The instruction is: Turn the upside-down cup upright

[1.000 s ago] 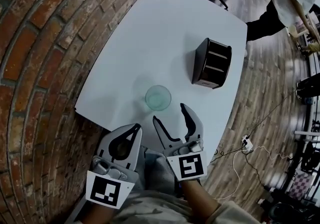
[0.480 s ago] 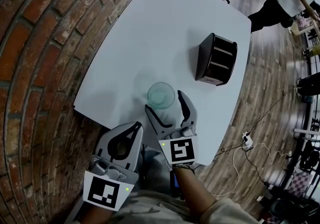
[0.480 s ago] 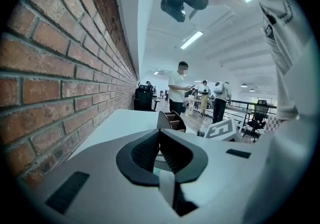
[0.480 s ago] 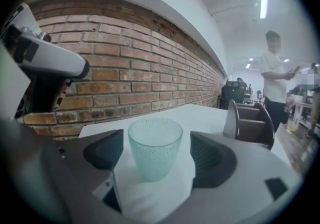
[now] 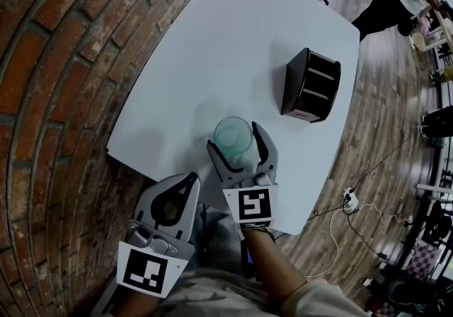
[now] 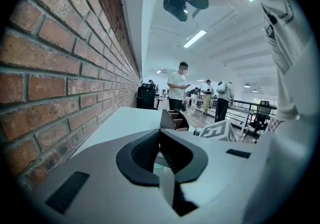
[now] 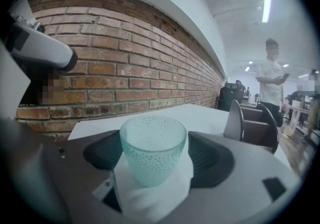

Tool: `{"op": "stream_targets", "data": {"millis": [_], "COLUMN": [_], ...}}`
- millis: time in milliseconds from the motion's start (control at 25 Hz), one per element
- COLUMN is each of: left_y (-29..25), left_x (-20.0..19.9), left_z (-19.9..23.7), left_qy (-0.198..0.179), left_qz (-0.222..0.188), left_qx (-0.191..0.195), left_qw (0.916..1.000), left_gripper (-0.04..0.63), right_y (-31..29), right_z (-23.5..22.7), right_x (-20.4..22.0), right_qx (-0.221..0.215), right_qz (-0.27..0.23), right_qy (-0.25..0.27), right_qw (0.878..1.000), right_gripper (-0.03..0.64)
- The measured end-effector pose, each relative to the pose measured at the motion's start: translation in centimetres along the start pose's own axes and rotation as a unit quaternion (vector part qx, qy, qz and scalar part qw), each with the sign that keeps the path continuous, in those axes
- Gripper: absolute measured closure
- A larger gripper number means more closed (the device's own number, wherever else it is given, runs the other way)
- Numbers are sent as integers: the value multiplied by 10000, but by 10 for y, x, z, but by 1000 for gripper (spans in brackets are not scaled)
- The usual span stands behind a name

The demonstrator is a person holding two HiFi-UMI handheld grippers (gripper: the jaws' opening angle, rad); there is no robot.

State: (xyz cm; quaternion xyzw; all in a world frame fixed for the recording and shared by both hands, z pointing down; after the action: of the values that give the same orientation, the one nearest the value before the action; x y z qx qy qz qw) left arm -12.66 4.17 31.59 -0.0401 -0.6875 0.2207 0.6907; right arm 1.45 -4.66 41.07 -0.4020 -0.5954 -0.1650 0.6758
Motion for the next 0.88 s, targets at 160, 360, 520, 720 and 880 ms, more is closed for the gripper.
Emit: {"op": "stream_targets", "data": {"millis": [160, 360, 520, 720, 880], "left_y": [0, 2, 3, 2, 3], "left_x": [0, 0, -1, -4, -6], "left_z": [1, 1, 2, 2, 0], "left_qy": [42, 28, 44, 35, -11], "left_qz": [-14, -4, -9, -52, -94], "left_qx": [-19, -4, 17, 72, 123], "left_qw": [10000, 10000, 10000, 10000, 9999], "left_gripper": [584, 584, 584, 584, 584], "right_y": [-1, -1, 3, 11, 20], "right_z": [1, 1, 4, 5, 3], "right_x": [-1, 0, -3, -16, -22], "right_qx": [-2, -47, -42, -8, -22], "right_qz": [-15, -48, -69, -258, -516], "right_qy": [104, 101, 264, 309, -201], "right_qw": [9999, 9999, 9996, 9992, 9985], "right_gripper": [232, 238, 239, 241, 241]}}
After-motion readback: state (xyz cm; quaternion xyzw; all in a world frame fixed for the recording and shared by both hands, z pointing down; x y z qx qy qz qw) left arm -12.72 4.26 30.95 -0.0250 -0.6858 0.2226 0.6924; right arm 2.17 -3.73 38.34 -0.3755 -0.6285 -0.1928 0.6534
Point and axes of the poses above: the fingertips, and each gripper's own axes: y backward along the fingers, z to its left, x out of its underside, the point moved 9 cm from there along y, backward along the fingers, and after that the axes turned 14 degrees about -x, right-handed, at the moved point
